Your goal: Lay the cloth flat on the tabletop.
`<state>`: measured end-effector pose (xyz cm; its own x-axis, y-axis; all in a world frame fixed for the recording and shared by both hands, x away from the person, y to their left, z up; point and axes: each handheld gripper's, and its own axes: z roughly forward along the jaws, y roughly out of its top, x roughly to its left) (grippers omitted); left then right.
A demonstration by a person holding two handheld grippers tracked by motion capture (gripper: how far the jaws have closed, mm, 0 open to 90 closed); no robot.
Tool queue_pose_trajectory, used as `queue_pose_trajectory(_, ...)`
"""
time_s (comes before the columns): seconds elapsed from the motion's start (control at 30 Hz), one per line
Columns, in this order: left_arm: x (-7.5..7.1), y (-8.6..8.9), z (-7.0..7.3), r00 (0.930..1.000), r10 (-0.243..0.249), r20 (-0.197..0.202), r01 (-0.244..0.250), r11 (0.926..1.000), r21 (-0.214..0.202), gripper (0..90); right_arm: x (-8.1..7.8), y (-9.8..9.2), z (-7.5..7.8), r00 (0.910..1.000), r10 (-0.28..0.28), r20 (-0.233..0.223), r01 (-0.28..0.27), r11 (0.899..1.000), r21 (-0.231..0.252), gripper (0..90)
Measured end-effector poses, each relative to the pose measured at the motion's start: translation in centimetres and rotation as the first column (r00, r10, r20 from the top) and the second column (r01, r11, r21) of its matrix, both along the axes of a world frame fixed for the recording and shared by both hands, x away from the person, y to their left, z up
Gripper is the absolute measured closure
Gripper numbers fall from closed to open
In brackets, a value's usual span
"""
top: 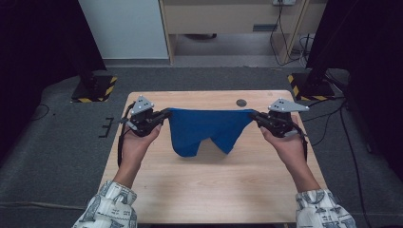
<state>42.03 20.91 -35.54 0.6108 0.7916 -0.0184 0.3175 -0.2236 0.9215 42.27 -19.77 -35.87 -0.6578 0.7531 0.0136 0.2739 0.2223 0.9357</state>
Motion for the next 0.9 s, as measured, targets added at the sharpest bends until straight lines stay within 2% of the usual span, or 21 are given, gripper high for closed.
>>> queue_pose_trajectory(0.3,-1.1,-0.3,0.9,0.9995,-0.017,0.027,0.016,0.9997,0.016,88.4,-1.2,-0.4,0.8,0.9996,0.01,0.026,-0.01,1.0,0.006,88.1)
queue_pose_trajectory(0.7,-1.4,-0.8,1.6,0.9989,-0.031,0.035,0.03,0.9993,0.019,88.4,-1.6,-1.1,1.3,0.9994,0.0,0.036,0.0,1.0,0.017,88.1)
queue_pose_trajectory(0.9,-2.7,-0.9,2.5,0.997,-0.053,0.056,0.052,0.9984,0.021,88.4,-2.6,-1.5,1.8,0.9983,0.014,0.056,-0.015,1.0,0.018,88.0)
